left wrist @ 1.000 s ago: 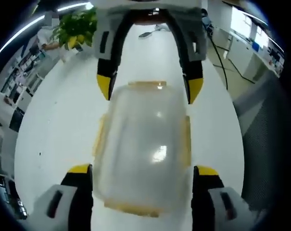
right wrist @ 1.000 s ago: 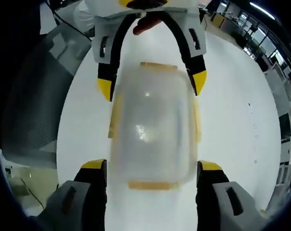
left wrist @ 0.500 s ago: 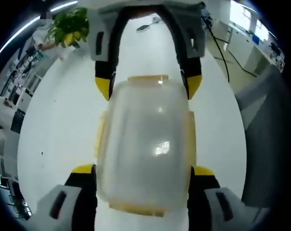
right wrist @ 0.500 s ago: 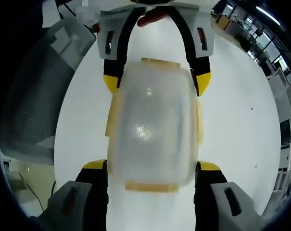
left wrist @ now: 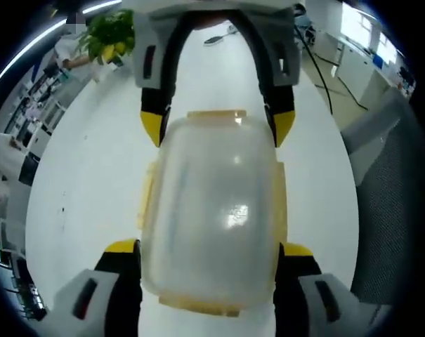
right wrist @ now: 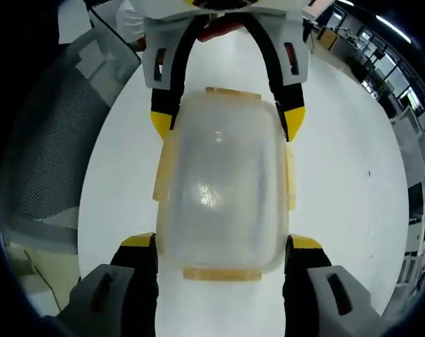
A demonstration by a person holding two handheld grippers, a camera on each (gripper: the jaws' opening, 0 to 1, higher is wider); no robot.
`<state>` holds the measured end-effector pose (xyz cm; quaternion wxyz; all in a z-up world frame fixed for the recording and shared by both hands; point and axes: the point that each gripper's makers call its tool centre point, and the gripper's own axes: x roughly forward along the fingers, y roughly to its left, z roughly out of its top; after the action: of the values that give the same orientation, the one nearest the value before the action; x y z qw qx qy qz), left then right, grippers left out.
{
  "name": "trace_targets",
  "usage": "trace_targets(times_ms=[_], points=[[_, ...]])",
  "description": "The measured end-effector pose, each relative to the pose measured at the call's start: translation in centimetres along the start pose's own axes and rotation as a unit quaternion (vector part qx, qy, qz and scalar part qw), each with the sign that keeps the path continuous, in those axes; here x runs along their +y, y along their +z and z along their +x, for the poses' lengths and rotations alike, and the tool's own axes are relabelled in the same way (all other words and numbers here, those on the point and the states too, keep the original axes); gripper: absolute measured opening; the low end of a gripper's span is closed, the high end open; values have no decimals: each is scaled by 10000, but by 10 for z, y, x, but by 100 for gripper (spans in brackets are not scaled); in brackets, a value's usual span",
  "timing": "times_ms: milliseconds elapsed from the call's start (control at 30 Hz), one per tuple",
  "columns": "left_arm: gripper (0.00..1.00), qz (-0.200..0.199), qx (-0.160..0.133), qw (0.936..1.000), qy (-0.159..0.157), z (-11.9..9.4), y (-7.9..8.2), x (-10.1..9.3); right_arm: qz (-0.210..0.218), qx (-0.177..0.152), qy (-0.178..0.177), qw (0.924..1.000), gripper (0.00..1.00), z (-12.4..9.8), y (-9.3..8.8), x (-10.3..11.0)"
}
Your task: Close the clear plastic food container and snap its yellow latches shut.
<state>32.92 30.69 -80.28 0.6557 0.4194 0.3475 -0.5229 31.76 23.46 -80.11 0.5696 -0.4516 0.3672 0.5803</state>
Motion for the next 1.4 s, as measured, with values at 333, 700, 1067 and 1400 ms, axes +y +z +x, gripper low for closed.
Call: trace_targets(times_ms=[333, 700, 1067, 1400], points=[[74, 6, 129, 9999, 19, -9, -27, 10, -67, -16, -3, 10000, 70, 11, 27, -10], [74, 24, 244, 9997, 66, -17, -52, 27, -70, 10, -46, 10000, 70, 20, 50, -27], [74, 9, 233, 9997, 80, -19, -71, 56, -37, 90, -117, 9999, 71, 29, 68, -56], [75, 75, 45, 10000, 30, -17, -77, 86, 63, 268, -197, 9994, 71, 33, 71, -84]])
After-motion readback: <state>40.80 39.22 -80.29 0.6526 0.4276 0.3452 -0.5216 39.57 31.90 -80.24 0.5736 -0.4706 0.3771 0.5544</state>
